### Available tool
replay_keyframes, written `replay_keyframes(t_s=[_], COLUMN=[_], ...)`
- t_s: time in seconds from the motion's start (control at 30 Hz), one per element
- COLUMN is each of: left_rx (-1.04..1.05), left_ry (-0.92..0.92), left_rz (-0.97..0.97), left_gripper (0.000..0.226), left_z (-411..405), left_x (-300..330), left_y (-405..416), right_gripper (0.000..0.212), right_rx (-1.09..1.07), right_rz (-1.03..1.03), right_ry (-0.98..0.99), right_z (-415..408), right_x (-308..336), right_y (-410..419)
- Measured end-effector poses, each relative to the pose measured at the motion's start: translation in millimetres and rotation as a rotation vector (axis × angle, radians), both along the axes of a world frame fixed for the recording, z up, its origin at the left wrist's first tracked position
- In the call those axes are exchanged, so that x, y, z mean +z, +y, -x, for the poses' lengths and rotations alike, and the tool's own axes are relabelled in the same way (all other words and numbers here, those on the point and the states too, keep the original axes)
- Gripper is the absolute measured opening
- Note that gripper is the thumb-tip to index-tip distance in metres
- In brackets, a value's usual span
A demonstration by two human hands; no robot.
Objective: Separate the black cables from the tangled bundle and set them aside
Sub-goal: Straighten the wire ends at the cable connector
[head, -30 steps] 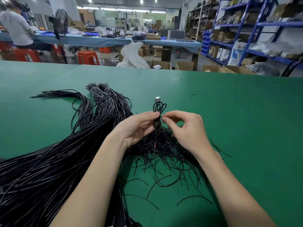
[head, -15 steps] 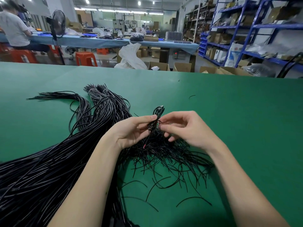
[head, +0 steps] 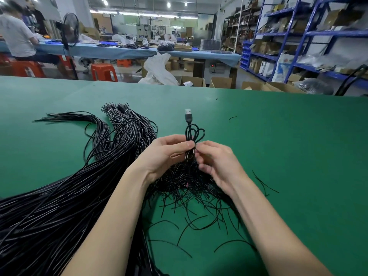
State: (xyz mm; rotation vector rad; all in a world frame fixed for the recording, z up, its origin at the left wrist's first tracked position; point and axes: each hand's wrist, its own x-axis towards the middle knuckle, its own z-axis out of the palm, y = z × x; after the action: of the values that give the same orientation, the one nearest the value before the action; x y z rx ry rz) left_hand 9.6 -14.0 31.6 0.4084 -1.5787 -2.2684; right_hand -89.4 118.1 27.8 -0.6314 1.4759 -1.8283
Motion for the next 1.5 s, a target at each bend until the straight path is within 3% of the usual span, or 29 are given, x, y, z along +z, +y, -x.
replay_keyframes(t_s=[0.03,0.07,0.1,0.2,0.33,0.4,0.47,0.53,0.57,0.67,0.73,0.8,0.83,0.87,0.97,1.07,1.17,1.23,1.27,1.37,1.4,1.43,1.5], left_rx=[0.003,0.008,0.016,0.027,0.047,0.040,0.006,-0.019,-0.025,-0.058,-0.055,-0.017,0.005,0.027,0.049,0.020,0.011,-0.003,-0.010,-0.005,0.002,0.018,0.083], left_ry=[-0.010,-0.027,-0.043,-0.068,-0.091,-0.115,-0.120,-0.087,-0.068,-0.021,-0.004,-0.015,-0.034,-0.056,-0.116,-0.142,-0.128,-0.119,-0.109,-0.018,0.022,0.040,-0.003], left_rz=[0.034,0.043,0.026,-0.110,-0.295,-0.329,-0.306,-0.236,-0.181,0.000,0.060,0.106,0.120,0.123,0.078,-0.013,-0.073,-0.096,-0.110,-0.128,-0.114,-0.082,0.005], left_gripper=[0.027,0.031,0.033,0.026,0.019,0.023,0.029,0.031,0.028,0.009,0.009,0.018,0.021,0.023,0.039,0.037,0.034,0.038,0.040,0.033,0.030,0.029,0.029], left_z=[0,0,1,3,1,0,0,1,0,-2,-3,-2,-2,-2,-1,0,-1,-2,-2,-1,0,0,2], left_x=[0,-1,-2,-2,2,4,4,3,3,3,3,1,0,-1,-4,-3,-2,-1,-1,-1,-2,-3,-6], left_y=[-1,-2,-3,1,2,3,4,3,1,-1,-1,-3,-4,-5,-8,-6,-5,-5,-5,-4,-5,-5,-4], right_gripper=[0.027,0.026,0.021,0.003,0.009,0.009,0.005,0.008,0.011,0.012,0.008,0.009,0.008,0.006,0.009,0.007,0.005,0.007,0.013,0.031,0.033,0.032,0.026], right_rx=[0.071,0.090,0.073,-0.120,-0.162,-0.171,-0.183,-0.171,-0.119,0.203,0.341,0.361,0.343,0.302,0.124,-0.058,-0.176,-0.204,-0.186,0.010,0.054,0.062,0.018], right_rz=[-0.002,-0.024,-0.059,-0.087,-0.012,0.003,0.028,-0.004,-0.038,-0.057,-0.020,0.033,0.014,-0.038,-0.163,-0.182,-0.074,-0.031,-0.032,0.037,0.053,0.035,-0.060], right_ry=[-0.255,-0.346,-0.277,0.348,0.957,1.167,1.223,1.082,0.913,0.168,-0.399,-0.690,-0.642,-0.472,0.273,0.957,1.284,1.287,1.159,0.362,0.178,0.119,0.280], right_z=[2,5,7,11,20,23,23,21,20,19,19,16,15,15,18,23,20,17,16,7,4,3,3], right_x=[2,2,2,-5,-8,-8,-8,-7,-5,5,6,4,2,-1,-4,-9,-14,-15,-15,-4,-3,-3,-6], right_y=[1,2,1,2,8,11,13,13,11,13,16,14,13,11,10,13,13,11,10,5,4,3,5])
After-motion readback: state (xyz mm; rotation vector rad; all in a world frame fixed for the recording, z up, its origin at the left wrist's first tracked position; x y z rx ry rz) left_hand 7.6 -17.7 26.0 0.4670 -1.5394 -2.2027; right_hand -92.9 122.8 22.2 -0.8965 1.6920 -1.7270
